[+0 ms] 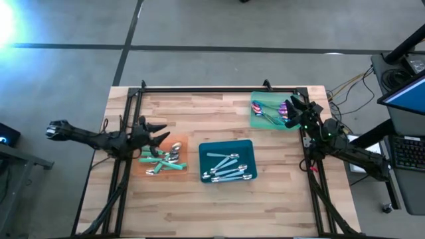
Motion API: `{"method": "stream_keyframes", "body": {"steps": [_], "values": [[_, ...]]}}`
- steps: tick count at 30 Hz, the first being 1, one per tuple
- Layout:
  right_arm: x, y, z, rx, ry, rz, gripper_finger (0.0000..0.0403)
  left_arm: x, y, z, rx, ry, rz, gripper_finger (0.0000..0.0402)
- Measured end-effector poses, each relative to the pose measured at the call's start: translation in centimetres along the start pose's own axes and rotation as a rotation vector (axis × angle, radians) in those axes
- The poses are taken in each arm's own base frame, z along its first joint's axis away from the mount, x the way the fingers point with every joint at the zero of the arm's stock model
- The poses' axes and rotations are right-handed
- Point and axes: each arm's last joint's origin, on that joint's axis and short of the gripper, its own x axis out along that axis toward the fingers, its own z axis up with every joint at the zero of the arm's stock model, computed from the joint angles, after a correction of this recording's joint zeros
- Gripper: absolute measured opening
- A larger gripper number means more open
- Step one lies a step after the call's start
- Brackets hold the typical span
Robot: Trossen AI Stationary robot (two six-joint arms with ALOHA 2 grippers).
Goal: Sort silverware by color (type)
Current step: Return to Home Position
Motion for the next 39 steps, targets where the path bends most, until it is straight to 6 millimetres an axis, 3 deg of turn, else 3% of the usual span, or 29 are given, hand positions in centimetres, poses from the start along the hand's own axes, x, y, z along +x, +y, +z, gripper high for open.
{"method": "stream_keyframes", "body": {"steps": [17,26,39], "values": [[0.0,0.0,0.0,0.001,-0.001,0.0,0.021,-1.4,1.1,0.1,-0.007,-0.026,0.015,0.0158],[0.0,0.0,-0.1,-0.002,0.005,-0.001,0.021,-1.4,2.0,-0.1,-0.004,-0.015,0.383,0.0158],[0.0,0.0,-0.1,-0.003,0.005,-0.001,0.021,-1.5,2.3,-0.5,-0.019,0.002,0.494,0.0158]]}}
